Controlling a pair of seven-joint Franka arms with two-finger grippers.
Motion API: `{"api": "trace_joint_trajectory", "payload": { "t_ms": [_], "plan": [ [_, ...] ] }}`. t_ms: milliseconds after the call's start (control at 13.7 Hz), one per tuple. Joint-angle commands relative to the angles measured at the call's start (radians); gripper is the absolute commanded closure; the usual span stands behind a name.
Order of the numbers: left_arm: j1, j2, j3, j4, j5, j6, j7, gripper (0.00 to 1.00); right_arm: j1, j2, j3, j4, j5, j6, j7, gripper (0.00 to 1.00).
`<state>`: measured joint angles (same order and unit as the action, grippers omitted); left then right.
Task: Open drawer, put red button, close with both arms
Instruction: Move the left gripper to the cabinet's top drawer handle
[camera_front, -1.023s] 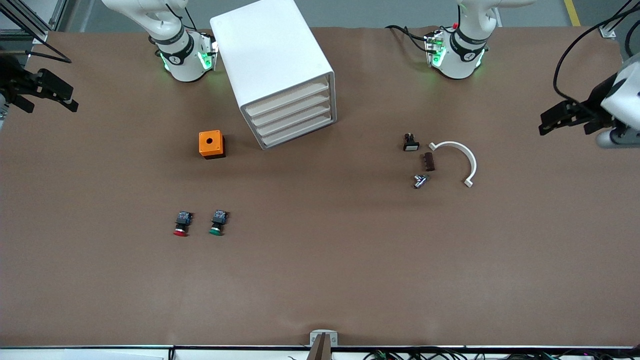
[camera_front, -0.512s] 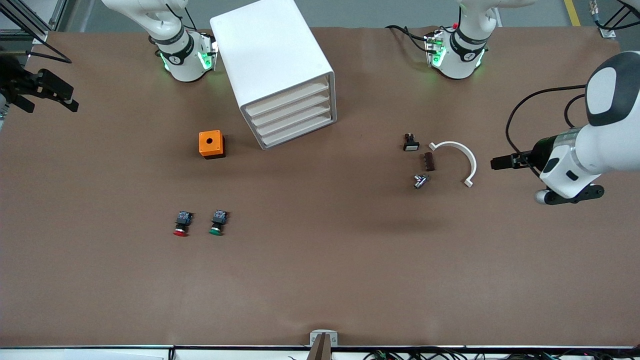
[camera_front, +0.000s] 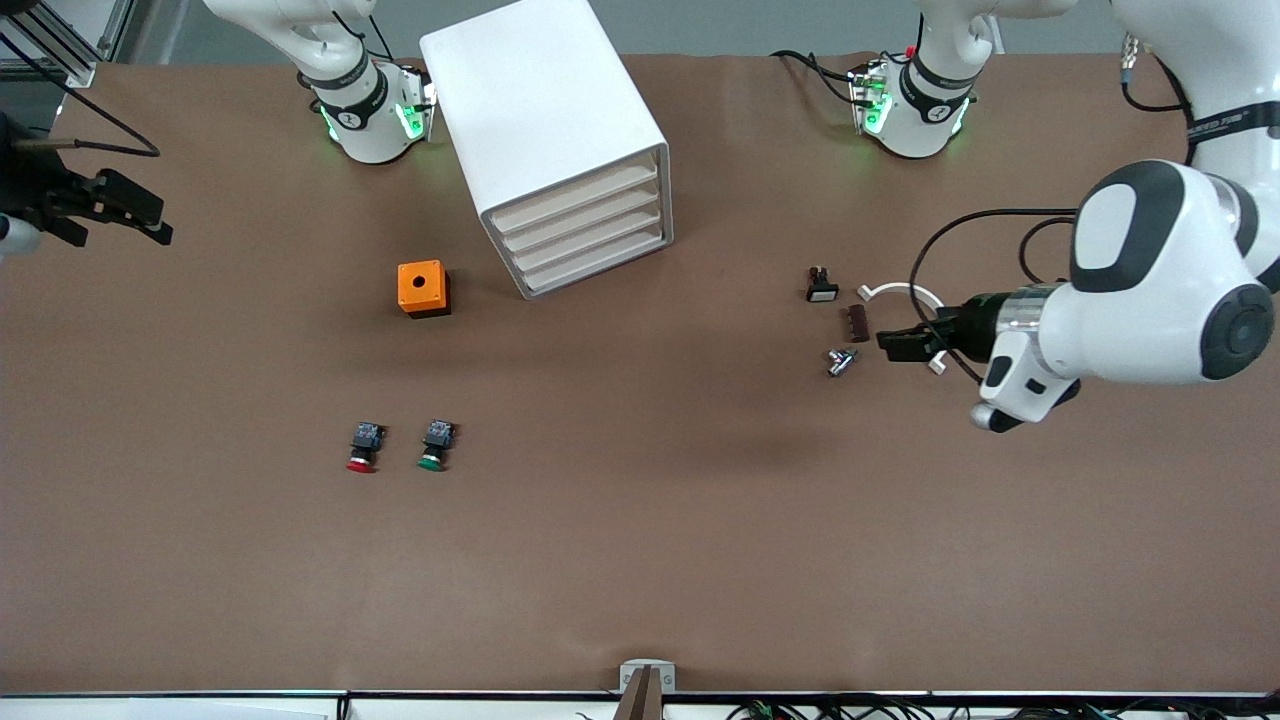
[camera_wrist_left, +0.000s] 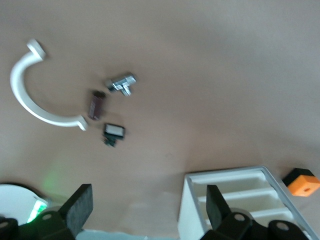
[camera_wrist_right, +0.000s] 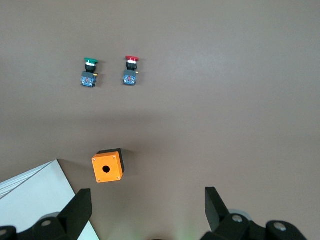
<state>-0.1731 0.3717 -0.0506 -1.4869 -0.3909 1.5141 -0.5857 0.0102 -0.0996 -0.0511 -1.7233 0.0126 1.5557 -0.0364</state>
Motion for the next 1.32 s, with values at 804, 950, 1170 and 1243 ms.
{"api": "trace_joint_trajectory", "payload": {
  "t_ms": [804, 950, 1170, 1243],
  "plan": [
    [-0.275, 0.288, 0.001, 0.174, -0.250, 0.072, -1.131, 0.00, -0.044, 0.173, -0.004, 0.100, -0.013, -0.008, -0.016, 0.00],
    [-0.296, 0.331, -0.002, 0.175, -0.266, 0.071, -1.268, 0.00, -0.039, 0.173, -0.003, 0.100, -0.011, -0.008, -0.004, 0.00],
    [-0.321, 0.386, -0.003, 0.180, -0.373, 0.048, -1.382, 0.00, -0.036, 0.173, -0.003, 0.100, -0.010, -0.008, -0.002, 0.00],
    [-0.321, 0.407, -0.003, 0.180, -0.422, 0.026, -1.417, 0.00, -0.036, 0.172, -0.003, 0.100, -0.010, -0.009, -0.002, 0.00]
  ]
}}
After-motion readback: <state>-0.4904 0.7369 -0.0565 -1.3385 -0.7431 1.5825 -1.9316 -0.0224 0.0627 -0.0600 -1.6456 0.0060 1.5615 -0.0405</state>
